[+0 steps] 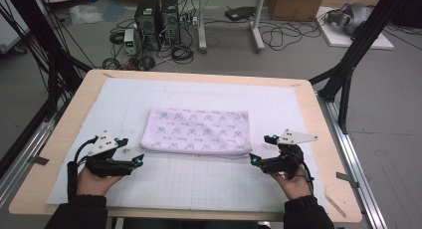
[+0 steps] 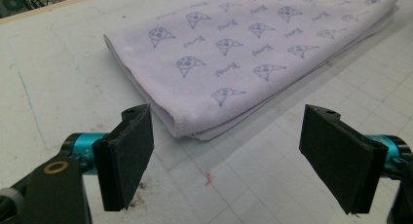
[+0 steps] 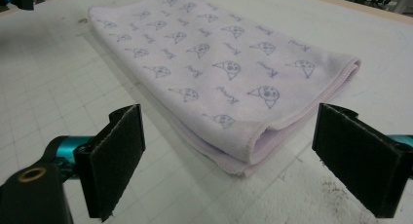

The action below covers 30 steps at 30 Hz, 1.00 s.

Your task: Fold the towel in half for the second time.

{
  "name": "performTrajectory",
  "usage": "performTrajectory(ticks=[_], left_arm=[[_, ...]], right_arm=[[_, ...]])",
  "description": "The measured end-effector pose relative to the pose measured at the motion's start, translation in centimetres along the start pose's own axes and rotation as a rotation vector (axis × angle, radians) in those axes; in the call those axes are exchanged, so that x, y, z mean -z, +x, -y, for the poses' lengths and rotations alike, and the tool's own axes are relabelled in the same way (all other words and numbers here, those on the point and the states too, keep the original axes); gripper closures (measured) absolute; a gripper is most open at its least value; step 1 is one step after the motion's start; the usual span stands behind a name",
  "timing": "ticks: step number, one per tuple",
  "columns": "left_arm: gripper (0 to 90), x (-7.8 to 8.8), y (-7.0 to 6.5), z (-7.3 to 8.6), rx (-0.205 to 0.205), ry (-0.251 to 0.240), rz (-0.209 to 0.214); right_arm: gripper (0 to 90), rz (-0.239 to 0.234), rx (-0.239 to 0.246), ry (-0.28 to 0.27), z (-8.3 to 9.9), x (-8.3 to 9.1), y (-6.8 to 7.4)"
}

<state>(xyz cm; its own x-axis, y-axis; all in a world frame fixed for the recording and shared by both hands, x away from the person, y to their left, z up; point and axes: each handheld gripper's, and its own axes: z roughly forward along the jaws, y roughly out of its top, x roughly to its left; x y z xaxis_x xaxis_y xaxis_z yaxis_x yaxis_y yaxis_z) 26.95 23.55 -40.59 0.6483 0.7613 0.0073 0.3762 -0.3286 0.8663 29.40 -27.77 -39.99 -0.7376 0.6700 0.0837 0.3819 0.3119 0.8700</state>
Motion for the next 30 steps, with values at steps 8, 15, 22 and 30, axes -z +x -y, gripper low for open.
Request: performTrajectory(ticks=[8,15,22,30], left_arm=[[19.7,1.1,-0.1,0.6,-0.001,-0.002,-0.011],[19.6,1.7,-0.3,1.2,0.004,0.001,-0.021],[19.3,2.2,-0.5,1.2,0.011,-0.014,-0.019],[18.7,1.8,-0.5,1.3,0.010,-0.011,-0.015]], right_arm=[[11.0,0.010,-0.014,-0.009,0.9,1.4,0.0],[11.0,0.023,-0.022,-0.010,1.9,2.7,0.2],[11.0,0.032,-0.034,-0.011,2.5,3.6,0.5],[11.0,0.040,0.003,-0.016,2.7,3.3,0.4]])
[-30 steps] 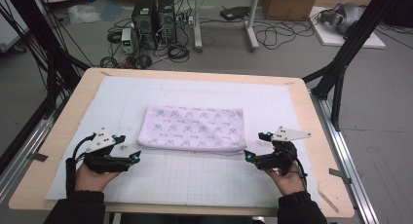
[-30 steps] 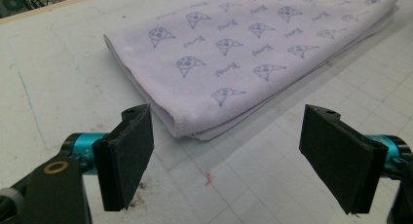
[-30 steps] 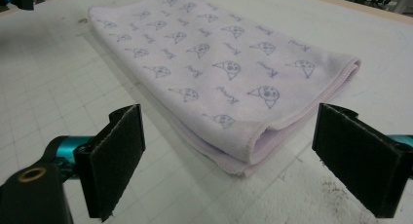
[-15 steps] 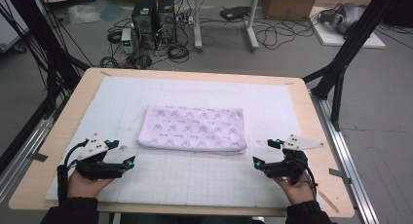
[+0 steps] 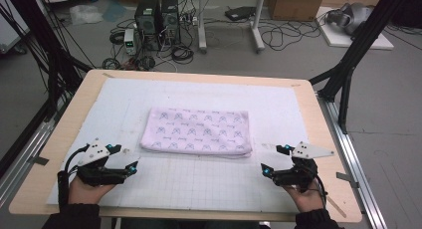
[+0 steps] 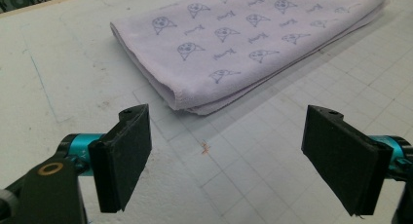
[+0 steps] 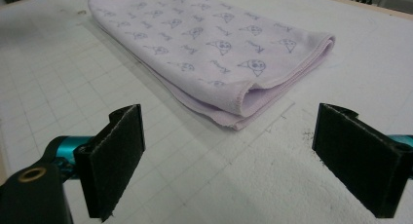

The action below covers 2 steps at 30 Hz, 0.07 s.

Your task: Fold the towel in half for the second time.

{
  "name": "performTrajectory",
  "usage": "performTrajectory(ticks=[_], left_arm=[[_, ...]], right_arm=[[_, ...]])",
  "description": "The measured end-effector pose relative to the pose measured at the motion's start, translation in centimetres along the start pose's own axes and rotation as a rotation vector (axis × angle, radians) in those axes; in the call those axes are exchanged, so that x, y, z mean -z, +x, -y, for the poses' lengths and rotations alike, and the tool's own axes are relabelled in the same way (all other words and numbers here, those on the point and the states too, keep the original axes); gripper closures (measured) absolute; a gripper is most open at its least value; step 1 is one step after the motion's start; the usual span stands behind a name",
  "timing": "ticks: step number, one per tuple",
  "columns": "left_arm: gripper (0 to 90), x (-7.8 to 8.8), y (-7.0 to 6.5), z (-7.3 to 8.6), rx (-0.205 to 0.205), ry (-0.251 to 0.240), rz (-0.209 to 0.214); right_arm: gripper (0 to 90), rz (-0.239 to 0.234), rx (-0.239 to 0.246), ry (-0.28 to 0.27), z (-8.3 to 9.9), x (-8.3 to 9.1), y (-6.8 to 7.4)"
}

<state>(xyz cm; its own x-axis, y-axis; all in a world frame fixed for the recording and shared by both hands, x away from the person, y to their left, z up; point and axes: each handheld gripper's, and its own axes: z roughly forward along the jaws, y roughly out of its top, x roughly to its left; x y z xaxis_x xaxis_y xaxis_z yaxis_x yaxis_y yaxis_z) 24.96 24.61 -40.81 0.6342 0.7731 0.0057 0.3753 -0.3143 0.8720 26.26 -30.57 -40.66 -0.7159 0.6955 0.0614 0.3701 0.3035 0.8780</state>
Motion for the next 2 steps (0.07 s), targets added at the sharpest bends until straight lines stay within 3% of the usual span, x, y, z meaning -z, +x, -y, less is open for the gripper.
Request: performTrajectory(ticks=[2], left_arm=[[18.6,-0.09,0.07,0.02,-0.003,0.002,0.001]], right_arm=[[11.0,-0.006,-0.007,0.003,0.09,-0.18,-0.10]])
